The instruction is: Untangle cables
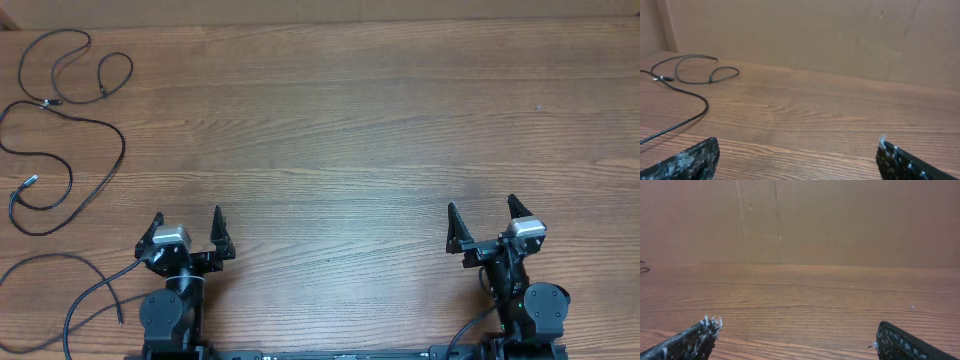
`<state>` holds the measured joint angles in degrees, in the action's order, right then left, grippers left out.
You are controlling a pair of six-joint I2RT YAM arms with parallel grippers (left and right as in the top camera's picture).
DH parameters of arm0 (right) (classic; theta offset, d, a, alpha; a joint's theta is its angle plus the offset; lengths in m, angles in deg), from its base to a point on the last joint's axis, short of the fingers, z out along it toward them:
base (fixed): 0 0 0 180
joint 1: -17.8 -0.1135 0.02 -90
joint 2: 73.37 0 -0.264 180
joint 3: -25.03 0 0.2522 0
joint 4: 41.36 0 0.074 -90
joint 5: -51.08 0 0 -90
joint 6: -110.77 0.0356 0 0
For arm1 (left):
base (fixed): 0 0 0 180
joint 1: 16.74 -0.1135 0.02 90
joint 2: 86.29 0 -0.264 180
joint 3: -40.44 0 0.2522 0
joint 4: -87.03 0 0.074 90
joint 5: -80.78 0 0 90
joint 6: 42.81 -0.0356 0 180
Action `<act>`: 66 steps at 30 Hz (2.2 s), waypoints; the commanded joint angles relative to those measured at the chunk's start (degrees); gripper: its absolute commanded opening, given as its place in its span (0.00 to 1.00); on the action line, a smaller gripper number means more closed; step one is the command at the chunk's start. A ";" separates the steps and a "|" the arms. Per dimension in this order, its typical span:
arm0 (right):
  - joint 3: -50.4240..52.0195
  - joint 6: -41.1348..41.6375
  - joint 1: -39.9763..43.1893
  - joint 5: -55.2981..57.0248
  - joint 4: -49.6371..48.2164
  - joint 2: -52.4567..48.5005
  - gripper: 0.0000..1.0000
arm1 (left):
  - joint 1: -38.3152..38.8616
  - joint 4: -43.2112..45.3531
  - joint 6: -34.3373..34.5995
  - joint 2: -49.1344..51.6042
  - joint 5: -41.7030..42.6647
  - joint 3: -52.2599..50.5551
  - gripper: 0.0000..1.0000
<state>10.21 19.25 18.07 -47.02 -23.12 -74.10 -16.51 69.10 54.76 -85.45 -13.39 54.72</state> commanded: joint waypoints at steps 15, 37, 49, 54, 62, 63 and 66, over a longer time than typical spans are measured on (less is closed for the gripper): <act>0.59 -0.26 -0.22 0.52 -0.28 0.57 1.00 | -1.70 -0.11 -5.20 -0.66 -0.24 -0.24 1.00; 0.59 -0.26 -0.22 0.52 -0.28 0.57 1.00 | -1.70 0.07 -5.88 -0.63 -0.33 -0.22 1.00; 0.59 -0.26 -0.22 0.52 -0.33 0.57 1.00 | -1.70 0.07 -5.88 -0.63 -0.31 -0.22 1.00; 0.59 -0.26 -0.22 0.52 -0.28 0.57 1.00 | -1.70 0.07 -5.88 -0.63 -0.33 -0.22 1.00; 0.59 -0.26 -0.22 0.52 -0.31 0.57 1.00 | -1.70 0.07 -5.88 -0.63 -0.31 -0.24 1.00; 0.59 -0.26 -0.22 0.52 -0.31 0.57 1.00 | -1.70 0.07 -5.88 -0.63 -0.33 -0.22 1.00; 0.59 -0.26 -0.22 0.52 -0.31 0.57 1.00 | -1.70 0.07 -5.88 -0.63 -0.33 -0.22 1.00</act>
<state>10.21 19.25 18.07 -47.00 -23.15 -74.10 -18.00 69.08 50.00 -85.45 -13.76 54.72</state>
